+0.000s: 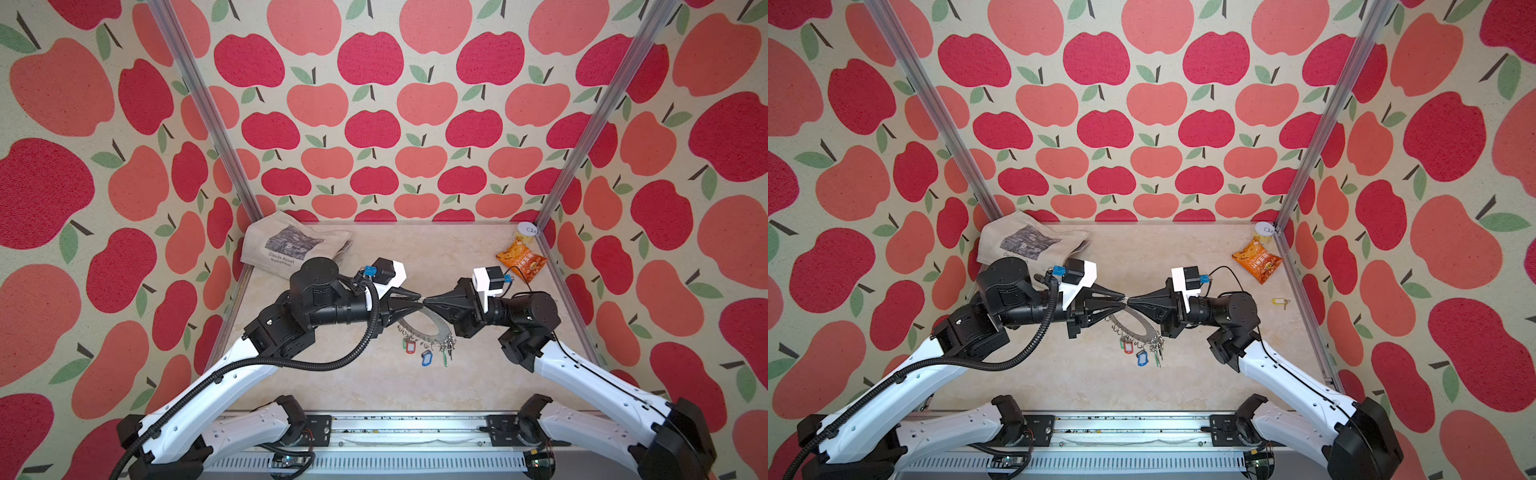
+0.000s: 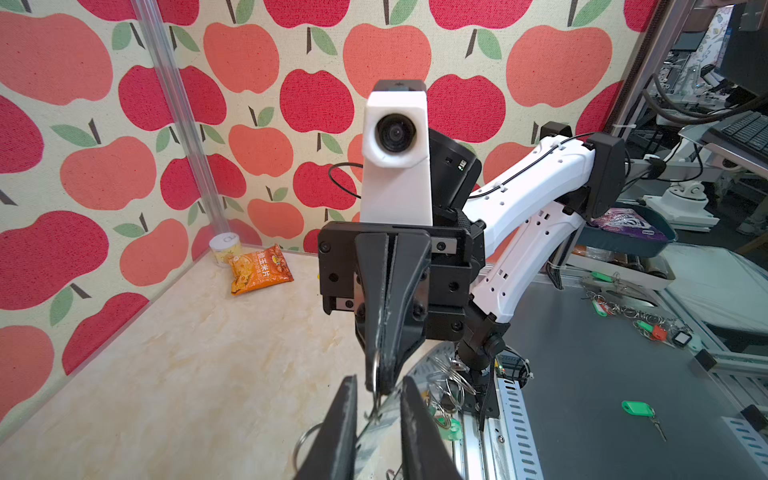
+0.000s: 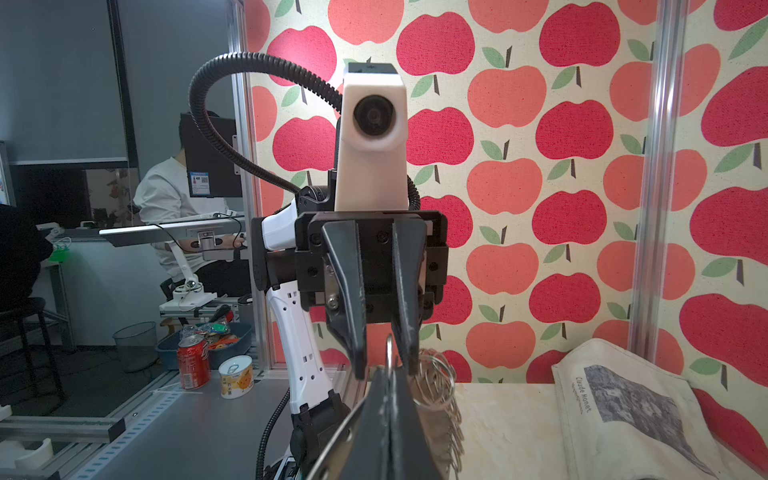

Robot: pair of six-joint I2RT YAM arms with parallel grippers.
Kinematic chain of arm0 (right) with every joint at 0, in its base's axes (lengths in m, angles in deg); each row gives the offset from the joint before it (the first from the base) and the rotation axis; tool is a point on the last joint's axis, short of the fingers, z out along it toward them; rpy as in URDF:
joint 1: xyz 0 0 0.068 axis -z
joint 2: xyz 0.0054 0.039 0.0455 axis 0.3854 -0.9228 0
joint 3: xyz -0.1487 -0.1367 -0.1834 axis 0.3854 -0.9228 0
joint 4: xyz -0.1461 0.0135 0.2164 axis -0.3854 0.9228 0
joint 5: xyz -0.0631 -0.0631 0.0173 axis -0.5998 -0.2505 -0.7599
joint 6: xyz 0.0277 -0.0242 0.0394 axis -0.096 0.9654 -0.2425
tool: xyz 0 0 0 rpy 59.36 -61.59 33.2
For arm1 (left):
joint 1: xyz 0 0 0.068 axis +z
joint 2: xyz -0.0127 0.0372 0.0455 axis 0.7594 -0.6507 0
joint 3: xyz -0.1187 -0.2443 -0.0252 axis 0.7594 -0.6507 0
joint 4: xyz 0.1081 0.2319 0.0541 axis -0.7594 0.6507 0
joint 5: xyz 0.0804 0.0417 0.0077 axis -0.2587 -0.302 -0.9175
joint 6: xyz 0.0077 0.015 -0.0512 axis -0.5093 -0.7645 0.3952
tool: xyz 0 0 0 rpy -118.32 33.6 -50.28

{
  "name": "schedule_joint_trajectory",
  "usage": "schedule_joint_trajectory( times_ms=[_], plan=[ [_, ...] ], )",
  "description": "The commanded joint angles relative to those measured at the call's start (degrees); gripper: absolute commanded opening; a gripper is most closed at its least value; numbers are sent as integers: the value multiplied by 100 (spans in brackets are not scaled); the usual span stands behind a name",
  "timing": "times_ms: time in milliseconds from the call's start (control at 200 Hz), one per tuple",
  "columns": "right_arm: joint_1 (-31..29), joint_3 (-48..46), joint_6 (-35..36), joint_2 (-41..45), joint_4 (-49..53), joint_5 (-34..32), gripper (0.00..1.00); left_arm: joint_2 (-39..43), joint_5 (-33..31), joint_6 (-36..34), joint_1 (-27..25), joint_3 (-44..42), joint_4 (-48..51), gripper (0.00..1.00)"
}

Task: Put the keys on the keyring
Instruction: 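Hold the plate rim upright with both grippers, then open the right gripper and draw it back from the plate while the left gripper holds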

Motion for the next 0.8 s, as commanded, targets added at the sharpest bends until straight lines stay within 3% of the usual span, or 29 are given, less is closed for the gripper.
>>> schedule_joint_trajectory(
  times_ms=[0,285,425,510,640,715,795],
  plan=[
    [-42,193,65,190,-306,-185,0,-5,-33,-88,-69,-74,72,20],
    [-64,206,33,177,-358,-185,0,-40,-51,-152,-132,-61,107,0],
    [-77,218,48,159,-284,-168,0,-14,-118,-243,-141,-43,161,0],
    [-77,281,311,237,333,-176,0,-13,-240,-416,-152,78,386,0],
    [-127,528,1491,737,2440,-432,38,-31,-474,-805,-174,415,1010,0],
    [-207,783,2229,979,3654,-732,47,-65,-627,-962,-200,630,1383,0],
    [-294,978,2627,1064,4382,-884,50,-129,-782,-1264,-237,830,1687,0]
  ],
)
